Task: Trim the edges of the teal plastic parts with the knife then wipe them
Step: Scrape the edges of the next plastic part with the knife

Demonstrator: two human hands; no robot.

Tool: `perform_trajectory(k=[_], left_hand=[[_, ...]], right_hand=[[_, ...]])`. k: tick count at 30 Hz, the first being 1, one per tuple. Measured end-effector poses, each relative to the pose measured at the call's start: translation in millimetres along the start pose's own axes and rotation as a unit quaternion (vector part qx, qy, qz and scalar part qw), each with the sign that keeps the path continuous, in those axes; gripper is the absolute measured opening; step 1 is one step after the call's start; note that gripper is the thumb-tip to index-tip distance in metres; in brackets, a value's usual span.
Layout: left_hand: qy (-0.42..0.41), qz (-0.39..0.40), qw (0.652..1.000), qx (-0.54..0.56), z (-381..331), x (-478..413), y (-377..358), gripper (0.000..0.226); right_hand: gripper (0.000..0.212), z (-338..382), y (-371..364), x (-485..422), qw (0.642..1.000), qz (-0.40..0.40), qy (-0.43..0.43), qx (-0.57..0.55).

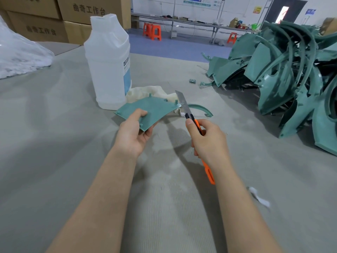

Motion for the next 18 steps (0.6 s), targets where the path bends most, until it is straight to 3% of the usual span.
perform_trajectory(k=[9,18], left_hand=[[0.001,-0.003,1.0,0.013,-0.3,-1.8,1.4,0.011],[0.004,0.011,0.999,0.044,-1.2,1.6,-2.0,0.017]], right_hand=[[0.019,3.5,-2.5,3.1,0.999,0.021,0.039,0.024],[0.023,5.7,-2.7,5.7,0.998,0.03,0.053,0.001]])
Point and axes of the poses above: each hand's wrist, its own x-axis away from the middle knuckle, its own y-axis out of the back of the hand, z = x × y, the point moved 1 cm from there along -x, towards the middle knuckle, and after that the axes turned 15 degrees about z, right-handed, at the moved point
